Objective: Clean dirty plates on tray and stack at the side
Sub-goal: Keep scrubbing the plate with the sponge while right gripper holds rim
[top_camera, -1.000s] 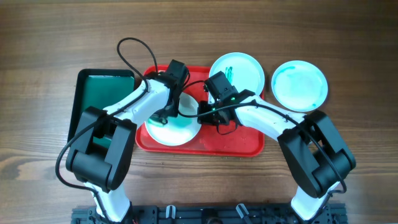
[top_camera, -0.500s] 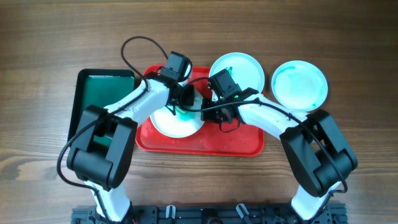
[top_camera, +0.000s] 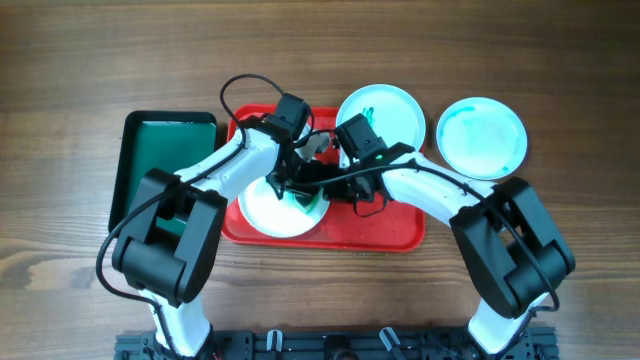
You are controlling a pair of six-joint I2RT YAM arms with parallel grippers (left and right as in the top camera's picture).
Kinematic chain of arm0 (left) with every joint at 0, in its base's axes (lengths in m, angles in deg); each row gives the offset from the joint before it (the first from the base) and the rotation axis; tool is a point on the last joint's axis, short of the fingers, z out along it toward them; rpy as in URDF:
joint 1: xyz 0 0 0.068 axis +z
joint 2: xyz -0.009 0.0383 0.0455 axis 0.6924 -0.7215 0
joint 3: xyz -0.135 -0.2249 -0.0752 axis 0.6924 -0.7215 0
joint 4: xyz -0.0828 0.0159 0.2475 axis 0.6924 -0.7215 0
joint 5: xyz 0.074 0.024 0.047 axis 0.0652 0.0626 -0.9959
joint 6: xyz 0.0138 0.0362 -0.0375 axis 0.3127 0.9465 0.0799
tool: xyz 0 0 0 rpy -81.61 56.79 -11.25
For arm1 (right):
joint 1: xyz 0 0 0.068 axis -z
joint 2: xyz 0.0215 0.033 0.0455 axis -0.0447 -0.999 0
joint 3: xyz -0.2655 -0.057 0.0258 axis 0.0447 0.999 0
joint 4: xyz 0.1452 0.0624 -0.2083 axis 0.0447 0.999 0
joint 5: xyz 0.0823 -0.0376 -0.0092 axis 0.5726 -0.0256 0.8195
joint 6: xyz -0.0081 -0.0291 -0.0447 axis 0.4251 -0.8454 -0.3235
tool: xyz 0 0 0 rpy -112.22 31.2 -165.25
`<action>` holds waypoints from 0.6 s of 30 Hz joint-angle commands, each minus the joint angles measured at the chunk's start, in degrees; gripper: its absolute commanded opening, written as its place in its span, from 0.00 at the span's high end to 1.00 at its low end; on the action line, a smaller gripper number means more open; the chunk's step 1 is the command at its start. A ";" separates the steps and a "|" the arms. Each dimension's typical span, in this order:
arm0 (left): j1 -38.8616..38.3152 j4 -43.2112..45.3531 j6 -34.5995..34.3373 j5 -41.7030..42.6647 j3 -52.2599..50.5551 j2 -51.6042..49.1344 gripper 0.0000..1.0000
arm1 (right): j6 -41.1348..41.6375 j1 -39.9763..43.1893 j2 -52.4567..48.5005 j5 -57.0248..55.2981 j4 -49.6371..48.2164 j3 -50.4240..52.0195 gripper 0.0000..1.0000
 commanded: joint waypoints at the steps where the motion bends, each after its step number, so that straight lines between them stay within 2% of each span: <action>1: -3.34 -5.88 9.46 2.86 -1.95 -2.12 0.96 | 0.61 -0.07 -1.09 -1.90 -1.81 -0.39 0.96; 11: -3.32 -13.53 9.33 -19.76 -1.95 -2.12 0.96 | 0.33 -0.07 -1.09 -1.88 -1.84 -0.39 0.96; 14: -3.32 -13.66 4.96 -27.69 -1.95 -2.12 0.96 | 0.22 -0.07 -1.09 -1.88 -1.81 -0.39 0.96; 16: -3.32 -13.49 -0.90 -36.26 -1.95 -2.12 0.96 | 0.20 -0.07 -1.09 -1.88 -1.81 -0.39 0.96; 18: -3.32 -13.31 -4.52 -40.48 -1.95 -2.12 0.96 | 0.20 -0.07 -1.09 -1.88 -1.81 -0.39 0.96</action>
